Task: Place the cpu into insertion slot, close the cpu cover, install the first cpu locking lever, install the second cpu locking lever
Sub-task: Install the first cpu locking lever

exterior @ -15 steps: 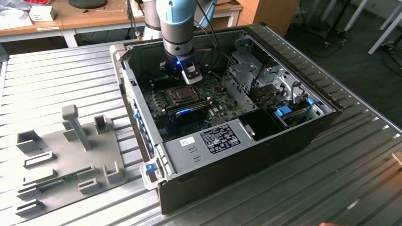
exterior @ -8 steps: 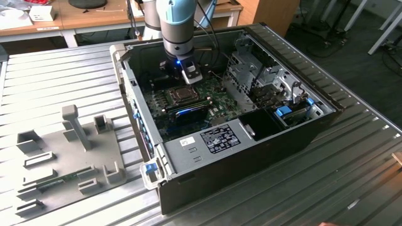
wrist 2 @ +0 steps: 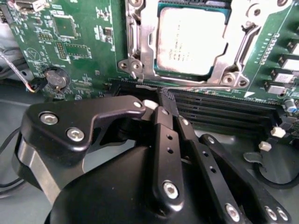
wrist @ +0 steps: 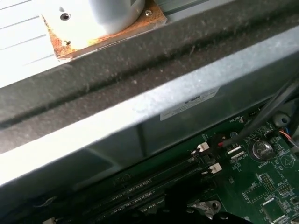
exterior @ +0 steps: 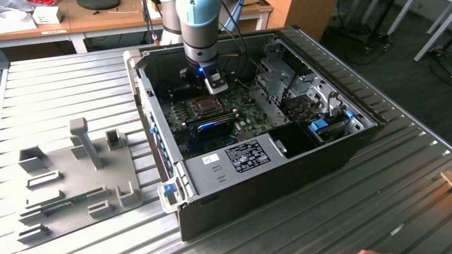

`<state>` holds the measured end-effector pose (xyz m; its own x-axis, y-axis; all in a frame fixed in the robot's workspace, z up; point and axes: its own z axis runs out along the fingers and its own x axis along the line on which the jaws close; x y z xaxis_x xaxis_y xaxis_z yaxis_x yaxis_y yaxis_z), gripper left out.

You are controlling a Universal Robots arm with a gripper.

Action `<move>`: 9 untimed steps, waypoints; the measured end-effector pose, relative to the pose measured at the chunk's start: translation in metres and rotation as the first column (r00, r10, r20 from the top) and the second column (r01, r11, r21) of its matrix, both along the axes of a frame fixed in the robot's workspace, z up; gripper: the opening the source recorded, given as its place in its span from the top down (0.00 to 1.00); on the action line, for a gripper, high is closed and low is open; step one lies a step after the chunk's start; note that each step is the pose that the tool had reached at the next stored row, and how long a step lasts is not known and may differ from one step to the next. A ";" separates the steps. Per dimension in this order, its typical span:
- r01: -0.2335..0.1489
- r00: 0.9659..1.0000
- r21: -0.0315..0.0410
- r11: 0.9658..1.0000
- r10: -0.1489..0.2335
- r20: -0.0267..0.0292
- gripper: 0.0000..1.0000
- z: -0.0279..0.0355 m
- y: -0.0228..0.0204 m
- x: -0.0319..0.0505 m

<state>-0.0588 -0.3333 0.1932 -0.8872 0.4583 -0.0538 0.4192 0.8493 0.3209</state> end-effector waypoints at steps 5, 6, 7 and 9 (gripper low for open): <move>0.001 1.000 -0.004 1.000 -0.001 0.000 0.90 0.0000 -0.0016 0.0004; 0.001 1.000 -0.005 1.000 -0.001 0.000 0.90 0.0000 -0.0020 0.0004; 0.001 1.000 -0.006 1.000 -0.001 0.000 0.90 0.0000 -0.0023 0.0005; 0.002 1.000 -0.008 1.000 -0.002 0.000 0.90 0.0000 -0.0028 0.0006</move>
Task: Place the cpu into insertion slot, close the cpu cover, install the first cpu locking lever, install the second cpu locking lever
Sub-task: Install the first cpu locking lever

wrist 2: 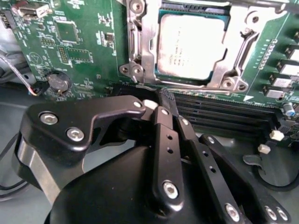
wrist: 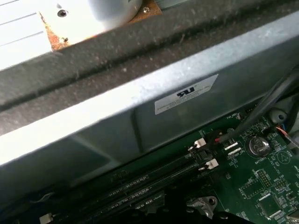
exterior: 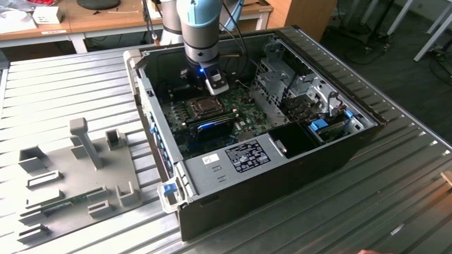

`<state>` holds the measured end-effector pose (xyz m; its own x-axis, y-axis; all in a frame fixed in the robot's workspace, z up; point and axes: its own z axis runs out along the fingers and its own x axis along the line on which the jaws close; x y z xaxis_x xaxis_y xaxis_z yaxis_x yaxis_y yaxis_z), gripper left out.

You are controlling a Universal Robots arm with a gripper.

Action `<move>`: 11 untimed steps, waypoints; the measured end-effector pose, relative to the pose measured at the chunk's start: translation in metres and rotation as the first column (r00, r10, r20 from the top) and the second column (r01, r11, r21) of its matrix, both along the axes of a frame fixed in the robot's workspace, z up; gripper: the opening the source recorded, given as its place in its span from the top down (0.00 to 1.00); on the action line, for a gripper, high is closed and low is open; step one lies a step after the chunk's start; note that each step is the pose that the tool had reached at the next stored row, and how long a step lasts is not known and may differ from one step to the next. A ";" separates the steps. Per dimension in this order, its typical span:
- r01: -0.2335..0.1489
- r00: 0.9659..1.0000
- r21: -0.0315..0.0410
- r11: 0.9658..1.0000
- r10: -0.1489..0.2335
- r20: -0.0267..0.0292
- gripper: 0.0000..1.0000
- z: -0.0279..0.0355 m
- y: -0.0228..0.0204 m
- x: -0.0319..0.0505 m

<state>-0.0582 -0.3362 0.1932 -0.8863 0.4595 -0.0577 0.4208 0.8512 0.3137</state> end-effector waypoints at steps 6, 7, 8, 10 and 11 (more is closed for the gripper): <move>0.000 1.000 -0.006 1.000 0.000 0.000 0.90 0.0000 -0.0004 0.0002; 0.000 1.000 -0.006 1.000 0.000 0.000 0.90 0.0001 -0.0004 0.0002; 0.001 1.000 -0.006 1.000 -0.001 0.000 0.90 0.0009 -0.0004 0.0001; 0.001 1.000 -0.006 1.000 -0.001 0.000 0.90 0.0035 -0.0004 0.0002; 0.001 1.000 -0.006 1.000 -0.001 0.000 0.90 0.0050 -0.0004 0.0001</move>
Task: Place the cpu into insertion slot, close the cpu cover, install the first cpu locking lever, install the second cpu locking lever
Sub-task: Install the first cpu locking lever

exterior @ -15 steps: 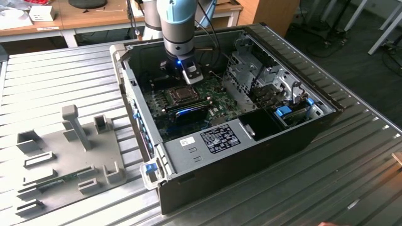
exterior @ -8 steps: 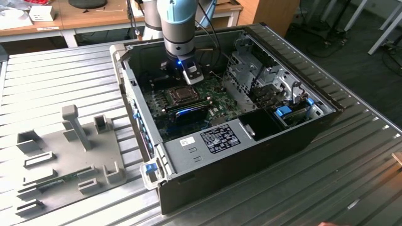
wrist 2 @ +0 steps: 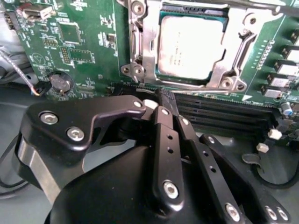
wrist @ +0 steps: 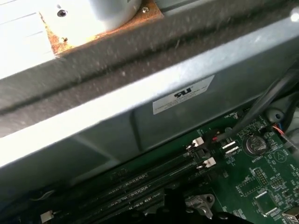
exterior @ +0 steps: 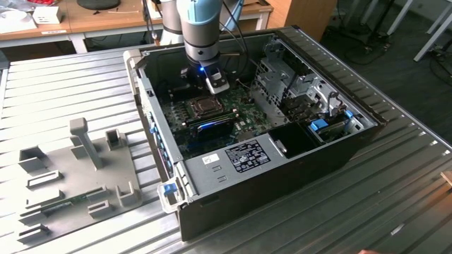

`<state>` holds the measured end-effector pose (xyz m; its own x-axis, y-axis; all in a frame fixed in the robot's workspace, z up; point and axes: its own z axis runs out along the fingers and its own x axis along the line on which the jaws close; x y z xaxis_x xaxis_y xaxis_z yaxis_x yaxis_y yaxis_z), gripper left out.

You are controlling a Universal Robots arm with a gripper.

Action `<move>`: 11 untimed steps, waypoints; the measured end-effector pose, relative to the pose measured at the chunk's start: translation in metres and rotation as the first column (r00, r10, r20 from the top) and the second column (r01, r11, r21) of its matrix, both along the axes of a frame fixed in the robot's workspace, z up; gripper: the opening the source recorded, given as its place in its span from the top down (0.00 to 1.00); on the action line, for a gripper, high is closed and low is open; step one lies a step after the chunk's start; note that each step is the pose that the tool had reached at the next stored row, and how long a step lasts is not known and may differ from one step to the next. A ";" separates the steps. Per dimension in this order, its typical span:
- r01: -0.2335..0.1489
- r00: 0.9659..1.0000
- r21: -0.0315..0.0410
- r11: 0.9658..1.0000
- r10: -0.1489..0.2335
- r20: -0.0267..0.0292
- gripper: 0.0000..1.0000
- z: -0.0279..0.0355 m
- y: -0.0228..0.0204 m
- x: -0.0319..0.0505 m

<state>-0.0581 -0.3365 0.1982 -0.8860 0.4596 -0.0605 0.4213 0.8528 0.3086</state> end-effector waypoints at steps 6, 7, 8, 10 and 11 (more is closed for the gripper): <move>0.000 1.000 0.000 1.000 0.000 0.000 0.90 0.0023 0.0004 0.0000; 0.000 1.000 0.000 1.000 0.000 0.000 0.90 0.0023 0.0006 -0.0001; 0.001 1.000 0.000 1.000 -0.001 0.000 0.90 0.0024 0.0009 -0.0002; 0.001 1.000 0.000 1.000 -0.001 0.001 0.90 0.0023 0.0018 -0.0007; 0.001 1.000 0.000 1.000 -0.001 0.002 0.90 0.0023 0.0022 -0.0010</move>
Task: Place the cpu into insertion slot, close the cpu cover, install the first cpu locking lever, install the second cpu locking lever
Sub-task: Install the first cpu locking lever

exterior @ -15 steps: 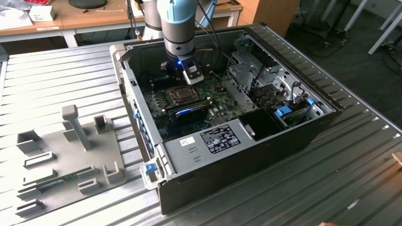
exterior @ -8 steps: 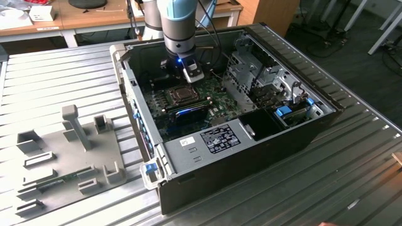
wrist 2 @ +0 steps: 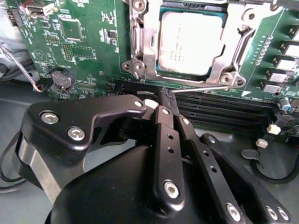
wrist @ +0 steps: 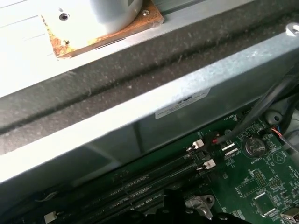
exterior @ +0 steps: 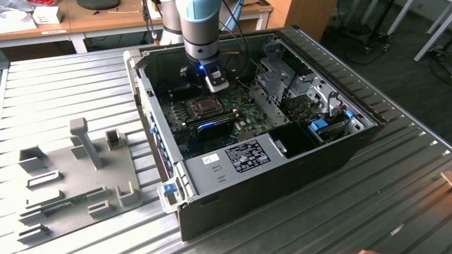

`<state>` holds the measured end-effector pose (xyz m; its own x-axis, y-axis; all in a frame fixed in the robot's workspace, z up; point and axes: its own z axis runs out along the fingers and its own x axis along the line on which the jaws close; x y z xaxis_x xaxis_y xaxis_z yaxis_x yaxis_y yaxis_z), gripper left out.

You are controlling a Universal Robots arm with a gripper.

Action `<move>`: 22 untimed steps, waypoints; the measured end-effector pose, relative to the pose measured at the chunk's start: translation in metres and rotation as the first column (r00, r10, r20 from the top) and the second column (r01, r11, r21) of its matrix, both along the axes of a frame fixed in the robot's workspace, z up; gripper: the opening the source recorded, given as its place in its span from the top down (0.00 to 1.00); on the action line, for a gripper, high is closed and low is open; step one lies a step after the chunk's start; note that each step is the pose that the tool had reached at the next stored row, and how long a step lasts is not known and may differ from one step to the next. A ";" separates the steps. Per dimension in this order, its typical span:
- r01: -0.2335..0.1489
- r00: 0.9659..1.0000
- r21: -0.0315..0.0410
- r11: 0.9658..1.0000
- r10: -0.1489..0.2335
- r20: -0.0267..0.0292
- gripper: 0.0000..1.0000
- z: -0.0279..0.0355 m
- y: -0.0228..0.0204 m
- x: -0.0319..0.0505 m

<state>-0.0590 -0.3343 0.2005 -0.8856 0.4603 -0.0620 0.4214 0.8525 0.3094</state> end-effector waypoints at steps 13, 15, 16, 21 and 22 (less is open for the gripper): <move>0.000 1.000 0.000 1.000 0.000 0.006 0.90 0.0000 0.0047 -0.0046; 0.000 1.000 0.000 1.000 0.000 0.007 0.90 0.0000 0.0053 -0.0052; 0.000 1.000 0.000 1.000 0.000 0.007 0.90 0.0000 0.0053 -0.0053; 0.000 1.000 0.000 1.000 0.000 0.007 0.90 -0.0004 0.0054 -0.0053; 0.000 1.000 0.000 1.000 0.000 0.007 0.90 -0.0008 0.0054 -0.0053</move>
<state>-0.0643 -0.3289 0.1997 -0.8850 0.4606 -0.0681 0.4195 0.8523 0.3125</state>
